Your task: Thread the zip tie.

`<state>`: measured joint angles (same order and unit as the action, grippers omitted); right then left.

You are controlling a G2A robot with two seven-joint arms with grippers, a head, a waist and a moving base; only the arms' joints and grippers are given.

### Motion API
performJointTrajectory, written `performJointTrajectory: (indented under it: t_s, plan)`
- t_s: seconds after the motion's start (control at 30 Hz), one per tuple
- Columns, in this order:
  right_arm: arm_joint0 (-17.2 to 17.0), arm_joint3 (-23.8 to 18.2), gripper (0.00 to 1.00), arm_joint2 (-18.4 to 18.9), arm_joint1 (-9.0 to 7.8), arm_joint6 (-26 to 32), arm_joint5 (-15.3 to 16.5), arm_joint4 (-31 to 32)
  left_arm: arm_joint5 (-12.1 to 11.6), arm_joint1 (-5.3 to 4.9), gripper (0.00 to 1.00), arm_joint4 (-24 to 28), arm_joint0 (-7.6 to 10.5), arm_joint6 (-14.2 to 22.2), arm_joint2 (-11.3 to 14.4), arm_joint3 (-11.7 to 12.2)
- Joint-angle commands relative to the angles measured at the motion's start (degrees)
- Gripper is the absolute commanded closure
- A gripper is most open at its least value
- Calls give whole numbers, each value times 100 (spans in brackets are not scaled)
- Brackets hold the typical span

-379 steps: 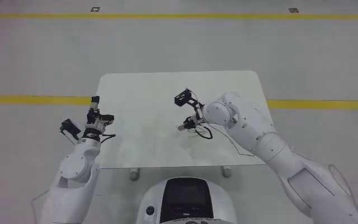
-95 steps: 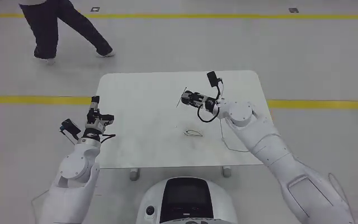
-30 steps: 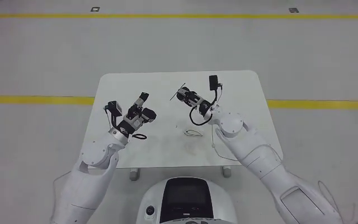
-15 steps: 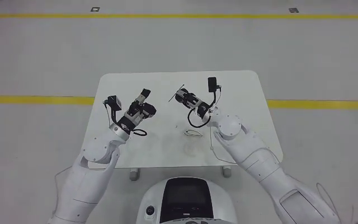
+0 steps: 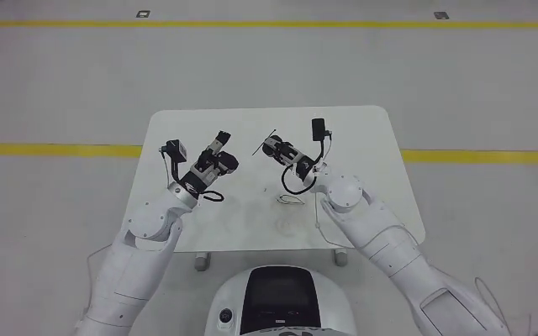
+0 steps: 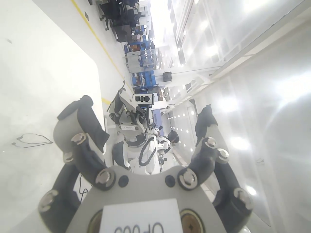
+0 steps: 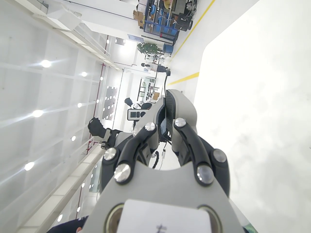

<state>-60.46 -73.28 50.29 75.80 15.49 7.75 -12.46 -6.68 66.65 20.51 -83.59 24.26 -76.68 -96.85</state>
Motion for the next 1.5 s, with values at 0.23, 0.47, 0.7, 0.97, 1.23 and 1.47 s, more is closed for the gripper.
performJointTrajectory:
  t_s: [0.23, 0.47, 0.7, 0.97, 1.23, 1.47]
  plan:
    - [0, 0, 100, 0, 0, 0, 0, 0, 0, 0, 0, 0, 0, 0, 0, 0]
    - [-136, -211, 100, 92, 37, 54, -124, -395, -49, -38, 0, 82, 182, 701, -12, 197]
    - [-169, -288, 100, 35, 140, 145, -405, -892, -171, -50, 0, 344, 434, 1376, 102, 638]
    - [-157, -281, 100, 21, 149, 133, -438, -887, -129, -60, 0, 262, 489, 1473, 124, 699]
    - [-490, -661, 100, 82, 139, -113, -575, -596, -423, -42, 0, 487, 506, 1356, 218, 738]
    - [-625, -815, 100, 124, 129, -233, -674, -440, -465, -41, 0, 516, 591, 1490, 277, 780]
